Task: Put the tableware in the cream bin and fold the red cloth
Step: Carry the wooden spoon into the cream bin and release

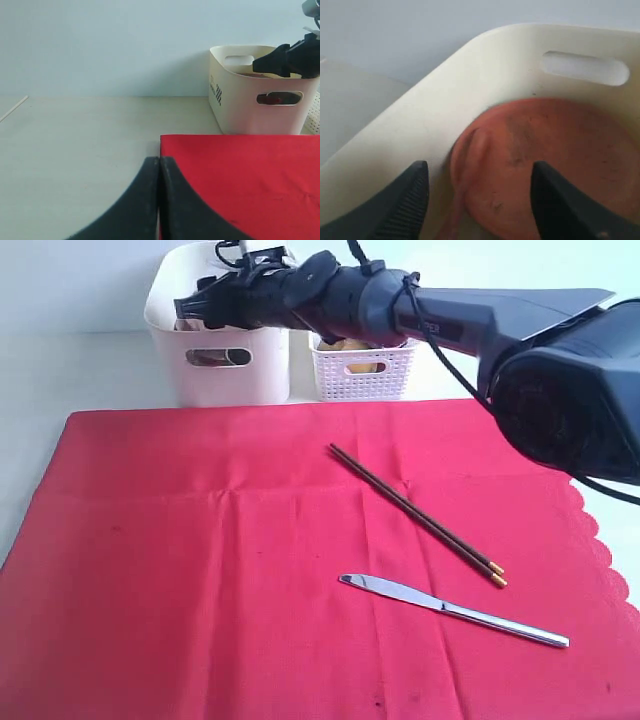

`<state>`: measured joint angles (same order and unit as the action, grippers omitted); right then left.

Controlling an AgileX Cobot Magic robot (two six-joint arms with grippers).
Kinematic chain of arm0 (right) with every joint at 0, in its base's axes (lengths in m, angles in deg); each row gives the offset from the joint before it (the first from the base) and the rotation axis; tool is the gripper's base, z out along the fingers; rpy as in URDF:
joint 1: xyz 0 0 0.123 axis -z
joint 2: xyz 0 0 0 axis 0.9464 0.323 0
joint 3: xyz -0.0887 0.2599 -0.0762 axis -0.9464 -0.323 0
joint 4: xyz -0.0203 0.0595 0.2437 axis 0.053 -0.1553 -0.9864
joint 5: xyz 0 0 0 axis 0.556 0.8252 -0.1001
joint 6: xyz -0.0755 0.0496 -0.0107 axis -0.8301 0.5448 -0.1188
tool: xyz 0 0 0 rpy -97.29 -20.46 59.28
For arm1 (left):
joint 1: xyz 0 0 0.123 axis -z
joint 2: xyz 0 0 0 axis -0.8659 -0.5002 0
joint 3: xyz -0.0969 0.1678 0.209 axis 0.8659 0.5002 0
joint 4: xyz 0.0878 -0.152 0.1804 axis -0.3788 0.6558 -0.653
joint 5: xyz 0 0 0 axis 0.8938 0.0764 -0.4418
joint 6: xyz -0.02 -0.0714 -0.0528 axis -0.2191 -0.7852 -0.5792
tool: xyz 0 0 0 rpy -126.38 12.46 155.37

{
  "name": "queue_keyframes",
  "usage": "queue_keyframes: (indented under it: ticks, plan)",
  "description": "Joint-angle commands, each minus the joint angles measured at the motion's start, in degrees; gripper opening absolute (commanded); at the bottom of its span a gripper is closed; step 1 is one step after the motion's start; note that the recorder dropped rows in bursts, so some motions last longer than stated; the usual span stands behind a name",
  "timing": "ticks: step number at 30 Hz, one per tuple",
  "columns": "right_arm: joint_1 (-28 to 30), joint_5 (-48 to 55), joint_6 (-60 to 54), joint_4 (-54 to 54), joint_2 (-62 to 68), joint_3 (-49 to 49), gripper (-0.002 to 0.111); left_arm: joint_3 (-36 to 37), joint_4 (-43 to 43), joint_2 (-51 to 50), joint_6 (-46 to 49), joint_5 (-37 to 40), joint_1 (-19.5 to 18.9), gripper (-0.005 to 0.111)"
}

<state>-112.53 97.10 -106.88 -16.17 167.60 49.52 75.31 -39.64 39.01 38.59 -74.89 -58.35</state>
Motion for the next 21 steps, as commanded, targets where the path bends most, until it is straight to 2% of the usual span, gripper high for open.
queue_keyframes:
  ticks: [1, 6, 9, 16, 21]
  plan:
    - [0.96, 10.34, -0.20, 2.18, -3.62, 0.40, 0.059, -0.16, 0.13, 0.37, 0.04, -0.16, 0.21, 0.001]
    - [2.24, 20.55, 0.83, 6.52, -8.46, 0.40, 0.057, -0.16, 0.13, 0.37, 0.04, -0.16, 0.21, 0.001]
    - [2.91, 28.33, 7.09, 11.60, -11.69, 0.40, 0.054, -0.16, 0.13, 0.37, 0.04, -0.16, 0.21, 0.001]
    - [3.45, 47.95, 23.27, 32.88, -19.10, 0.40, 0.050, -0.16, 0.13, 0.37, 0.04, -0.16, 0.21, 0.001]
    - [3.45, 59.32, 24.27, 34.29, -22.53, -1.10, 0.048, -0.16, 0.13, 0.37, 0.04, -0.16, 0.21, 0.001]
